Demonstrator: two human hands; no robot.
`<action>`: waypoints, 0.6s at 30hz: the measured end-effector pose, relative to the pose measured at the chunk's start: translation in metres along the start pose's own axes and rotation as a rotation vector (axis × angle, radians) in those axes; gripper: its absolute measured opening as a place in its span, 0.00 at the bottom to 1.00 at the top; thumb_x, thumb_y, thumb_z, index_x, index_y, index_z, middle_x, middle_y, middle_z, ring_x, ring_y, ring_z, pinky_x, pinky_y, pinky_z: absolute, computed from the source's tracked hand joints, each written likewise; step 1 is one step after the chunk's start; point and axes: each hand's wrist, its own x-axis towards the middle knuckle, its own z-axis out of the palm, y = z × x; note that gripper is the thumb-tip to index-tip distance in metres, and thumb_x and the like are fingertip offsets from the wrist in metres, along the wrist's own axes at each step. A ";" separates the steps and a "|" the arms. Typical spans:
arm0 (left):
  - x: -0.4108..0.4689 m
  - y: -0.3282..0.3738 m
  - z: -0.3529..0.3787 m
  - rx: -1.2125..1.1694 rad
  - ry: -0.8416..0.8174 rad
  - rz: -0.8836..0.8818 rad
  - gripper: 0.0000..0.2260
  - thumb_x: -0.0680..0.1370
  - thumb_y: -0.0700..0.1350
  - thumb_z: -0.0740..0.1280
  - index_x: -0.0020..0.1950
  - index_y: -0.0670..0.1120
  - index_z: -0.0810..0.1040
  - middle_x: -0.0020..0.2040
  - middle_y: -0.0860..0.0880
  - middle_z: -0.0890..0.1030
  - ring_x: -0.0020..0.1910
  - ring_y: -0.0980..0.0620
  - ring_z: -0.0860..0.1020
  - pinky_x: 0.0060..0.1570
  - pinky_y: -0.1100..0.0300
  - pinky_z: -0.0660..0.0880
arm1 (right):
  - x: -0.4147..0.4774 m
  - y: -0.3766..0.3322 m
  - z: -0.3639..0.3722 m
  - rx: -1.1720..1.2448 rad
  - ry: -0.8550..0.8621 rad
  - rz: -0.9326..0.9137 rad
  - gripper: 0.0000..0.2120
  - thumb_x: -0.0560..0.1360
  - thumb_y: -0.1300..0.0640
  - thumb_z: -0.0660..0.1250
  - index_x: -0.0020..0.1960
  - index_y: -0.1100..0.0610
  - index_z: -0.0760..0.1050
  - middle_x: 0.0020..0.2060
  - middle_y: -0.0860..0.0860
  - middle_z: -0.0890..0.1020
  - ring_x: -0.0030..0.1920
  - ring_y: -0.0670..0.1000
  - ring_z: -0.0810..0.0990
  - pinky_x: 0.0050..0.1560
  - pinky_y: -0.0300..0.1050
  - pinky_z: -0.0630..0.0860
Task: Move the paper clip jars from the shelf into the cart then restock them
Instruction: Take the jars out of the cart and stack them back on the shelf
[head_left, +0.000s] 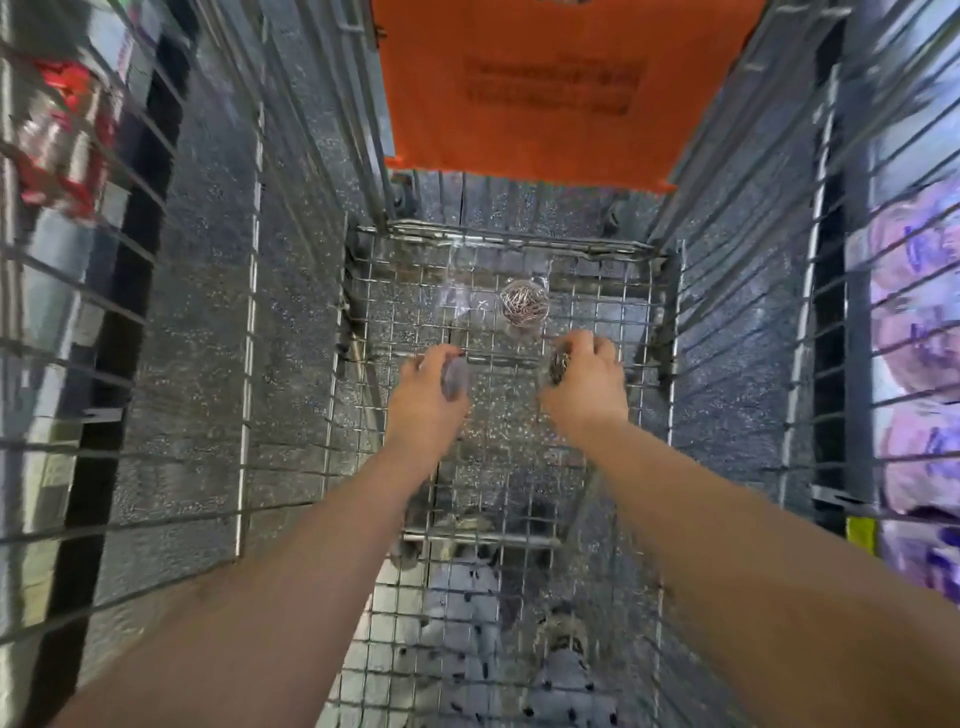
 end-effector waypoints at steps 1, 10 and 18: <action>-0.004 0.002 -0.002 -0.015 0.010 0.023 0.18 0.77 0.47 0.66 0.65 0.51 0.67 0.56 0.44 0.72 0.38 0.55 0.73 0.29 0.69 0.69 | -0.005 -0.001 -0.007 0.033 0.014 -0.008 0.24 0.71 0.61 0.70 0.64 0.54 0.64 0.61 0.55 0.68 0.58 0.56 0.71 0.60 0.51 0.73; -0.072 0.074 -0.081 -0.340 0.029 0.047 0.21 0.72 0.48 0.70 0.63 0.54 0.69 0.56 0.48 0.77 0.49 0.46 0.78 0.49 0.50 0.77 | -0.106 -0.049 -0.108 0.213 0.166 -0.100 0.18 0.72 0.47 0.67 0.55 0.49 0.61 0.51 0.51 0.69 0.42 0.54 0.74 0.40 0.46 0.71; -0.177 0.135 -0.198 -0.521 0.152 0.156 0.21 0.64 0.51 0.72 0.53 0.62 0.69 0.50 0.50 0.79 0.47 0.45 0.80 0.46 0.54 0.79 | -0.230 -0.091 -0.203 0.408 0.232 -0.430 0.27 0.67 0.50 0.72 0.61 0.52 0.63 0.54 0.53 0.72 0.50 0.56 0.75 0.50 0.51 0.74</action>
